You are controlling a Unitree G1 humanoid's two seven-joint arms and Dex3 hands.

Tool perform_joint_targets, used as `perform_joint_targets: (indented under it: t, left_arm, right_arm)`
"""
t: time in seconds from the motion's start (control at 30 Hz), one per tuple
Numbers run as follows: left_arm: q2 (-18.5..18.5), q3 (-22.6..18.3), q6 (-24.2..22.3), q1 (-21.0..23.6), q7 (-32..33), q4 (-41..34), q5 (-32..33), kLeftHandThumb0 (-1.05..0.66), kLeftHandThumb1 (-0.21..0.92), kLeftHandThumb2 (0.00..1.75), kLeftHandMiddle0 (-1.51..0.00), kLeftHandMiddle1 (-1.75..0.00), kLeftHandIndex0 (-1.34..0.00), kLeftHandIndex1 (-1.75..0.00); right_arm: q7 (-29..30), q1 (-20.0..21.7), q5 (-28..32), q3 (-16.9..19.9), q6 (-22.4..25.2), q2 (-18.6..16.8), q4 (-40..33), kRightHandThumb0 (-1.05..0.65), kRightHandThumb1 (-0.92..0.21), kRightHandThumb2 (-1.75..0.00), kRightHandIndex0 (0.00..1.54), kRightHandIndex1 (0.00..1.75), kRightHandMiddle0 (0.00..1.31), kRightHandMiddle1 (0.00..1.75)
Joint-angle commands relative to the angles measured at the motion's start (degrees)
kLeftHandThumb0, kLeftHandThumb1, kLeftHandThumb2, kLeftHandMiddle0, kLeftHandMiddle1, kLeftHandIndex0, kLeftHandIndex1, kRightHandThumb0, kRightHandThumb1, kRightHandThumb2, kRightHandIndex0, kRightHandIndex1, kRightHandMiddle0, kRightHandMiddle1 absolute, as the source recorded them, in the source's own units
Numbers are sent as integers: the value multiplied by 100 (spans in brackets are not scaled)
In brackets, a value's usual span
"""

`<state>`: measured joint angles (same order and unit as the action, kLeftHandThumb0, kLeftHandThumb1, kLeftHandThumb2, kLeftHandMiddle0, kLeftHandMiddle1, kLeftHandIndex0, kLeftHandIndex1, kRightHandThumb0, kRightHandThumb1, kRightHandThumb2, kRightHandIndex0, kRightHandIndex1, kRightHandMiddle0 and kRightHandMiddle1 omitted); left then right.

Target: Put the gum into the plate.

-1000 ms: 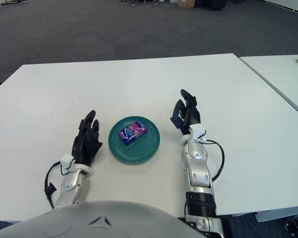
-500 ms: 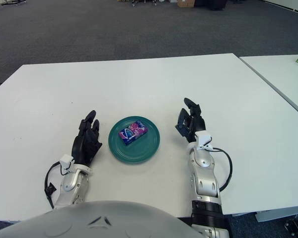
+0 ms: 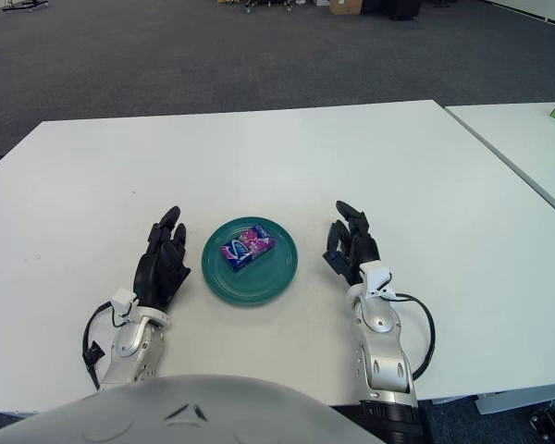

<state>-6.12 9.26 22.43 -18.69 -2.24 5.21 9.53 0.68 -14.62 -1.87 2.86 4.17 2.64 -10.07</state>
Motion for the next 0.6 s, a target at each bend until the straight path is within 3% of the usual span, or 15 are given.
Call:
perform_joint_targets:
  t: [0.0,0.57]
  left_arm:
    - [-51,-26,-97,-12,-30,-11,-60,-98,92,100,-12,0,0,-45]
    - [-59,-84,-171,-13,-188,18,29,-98,92,99,-10,0,0,-40]
  right_arm:
    - [10,61,-91,-97,184,1,18,-66,-92,-97,24,0,0,46]
    - [120,145,-176,-149,-43,-44,521,-63,-92,-96,25,1,0,48]
